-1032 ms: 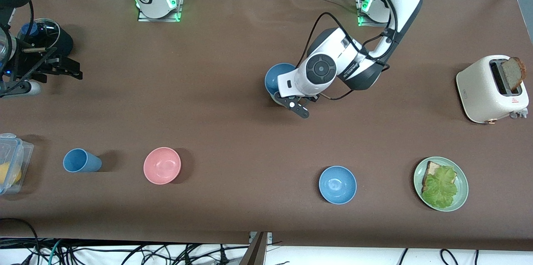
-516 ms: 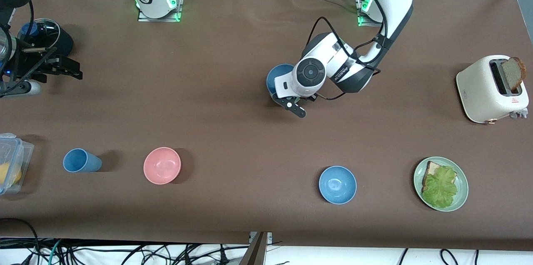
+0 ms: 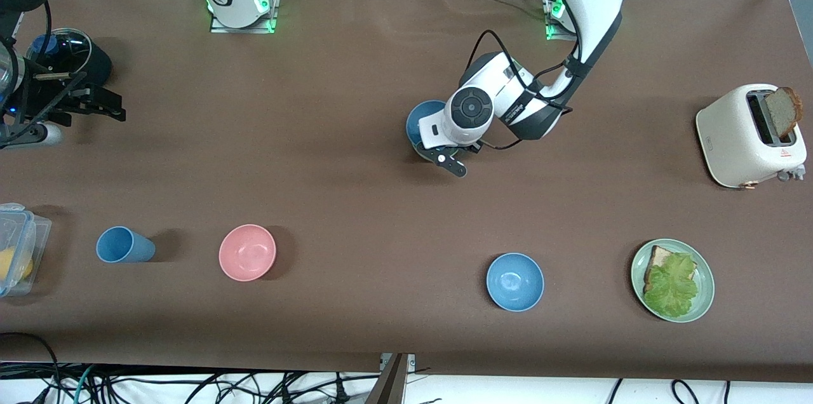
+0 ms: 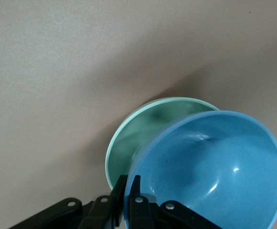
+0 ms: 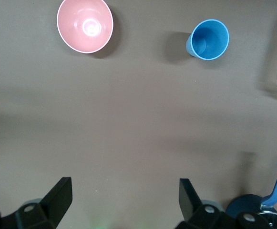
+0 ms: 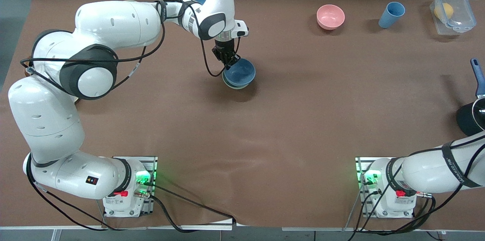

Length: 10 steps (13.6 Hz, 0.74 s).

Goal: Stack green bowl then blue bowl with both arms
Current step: 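Lower the blue bowl into the green bowl and open the left gripper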

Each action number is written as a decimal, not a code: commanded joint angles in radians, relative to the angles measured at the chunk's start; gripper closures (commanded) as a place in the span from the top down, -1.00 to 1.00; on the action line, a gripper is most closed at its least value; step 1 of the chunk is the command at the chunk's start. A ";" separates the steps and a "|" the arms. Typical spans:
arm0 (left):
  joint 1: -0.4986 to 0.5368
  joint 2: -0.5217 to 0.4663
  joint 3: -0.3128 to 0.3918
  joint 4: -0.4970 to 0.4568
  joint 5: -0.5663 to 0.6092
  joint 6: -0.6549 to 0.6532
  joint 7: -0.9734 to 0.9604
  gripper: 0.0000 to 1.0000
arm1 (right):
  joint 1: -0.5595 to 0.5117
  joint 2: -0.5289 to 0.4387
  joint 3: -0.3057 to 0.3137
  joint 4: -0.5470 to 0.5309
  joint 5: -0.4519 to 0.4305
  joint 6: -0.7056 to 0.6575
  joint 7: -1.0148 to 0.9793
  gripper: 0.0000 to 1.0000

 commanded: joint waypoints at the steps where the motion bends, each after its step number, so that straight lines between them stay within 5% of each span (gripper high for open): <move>1: -0.010 0.001 0.007 0.000 0.028 0.014 -0.025 -1.00 | -0.010 -0.009 0.007 -0.003 -0.011 0.003 0.003 0.98; 5: -0.008 0.003 0.010 0.004 0.028 0.017 -0.025 -1.00 | -0.010 -0.009 0.007 -0.003 -0.010 0.003 0.003 0.98; 6: -0.009 0.003 0.016 0.004 0.028 0.017 -0.023 -0.74 | -0.010 -0.009 0.007 -0.003 -0.010 0.003 0.003 0.98; 7: -0.010 0.003 0.017 0.004 0.028 0.017 -0.025 0.47 | -0.010 -0.009 0.007 -0.003 -0.010 0.003 0.003 0.98; 8: -0.008 0.003 0.017 0.004 0.026 0.017 -0.025 0.99 | -0.010 -0.009 0.007 -0.003 -0.010 0.003 0.001 0.98; 10: -0.008 0.003 0.019 0.006 0.026 0.014 -0.026 1.00 | -0.010 -0.009 0.007 -0.003 -0.010 0.003 0.003 0.98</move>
